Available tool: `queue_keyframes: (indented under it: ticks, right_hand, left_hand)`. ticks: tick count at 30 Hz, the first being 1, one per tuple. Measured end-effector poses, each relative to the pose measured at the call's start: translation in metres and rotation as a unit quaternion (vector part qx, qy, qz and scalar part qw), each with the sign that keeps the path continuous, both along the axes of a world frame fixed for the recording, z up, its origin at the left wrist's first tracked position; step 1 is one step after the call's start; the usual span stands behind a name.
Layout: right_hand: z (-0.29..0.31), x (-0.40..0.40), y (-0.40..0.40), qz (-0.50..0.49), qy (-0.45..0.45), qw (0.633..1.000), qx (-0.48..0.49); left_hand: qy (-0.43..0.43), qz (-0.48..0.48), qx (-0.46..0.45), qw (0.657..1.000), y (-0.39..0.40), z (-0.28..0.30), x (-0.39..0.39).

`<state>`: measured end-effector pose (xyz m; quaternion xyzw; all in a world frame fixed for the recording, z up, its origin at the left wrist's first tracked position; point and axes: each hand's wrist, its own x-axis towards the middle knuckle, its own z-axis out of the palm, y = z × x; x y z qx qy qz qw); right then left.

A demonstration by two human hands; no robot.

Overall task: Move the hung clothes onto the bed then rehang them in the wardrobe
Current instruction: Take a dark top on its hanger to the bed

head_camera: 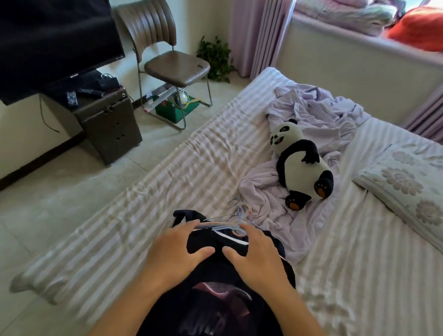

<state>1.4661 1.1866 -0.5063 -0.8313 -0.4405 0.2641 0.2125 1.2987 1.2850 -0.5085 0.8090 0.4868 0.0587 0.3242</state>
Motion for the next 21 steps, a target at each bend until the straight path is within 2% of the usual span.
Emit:
queue_keyframes:
  ticks: [3, 11, 15, 21]
  right_hand:
    - [0.048, -0.04, -0.021, 0.028, 0.001, 0.999, 0.027]
    - [0.167, -0.162, -0.092, 0.125, -0.016, 0.987, 0.097]
    - [0.206, -0.216, -0.114, 0.163, -0.027, 0.979, 0.121]
    - [0.246, -0.292, -0.136, 0.262, -0.033, 0.955, 0.134]
  left_hand:
    - [-0.008, 0.001, 0.016, 1.0, -0.018, 0.044, -0.043]
    - [-0.041, 0.08, 0.077, 0.993, -0.092, 0.147, -0.189]
    - [-0.063, 0.111, 0.113, 0.985, -0.131, 0.193, -0.259]
    - [-0.051, 0.17, 0.145, 0.973, -0.198, 0.24, -0.353]
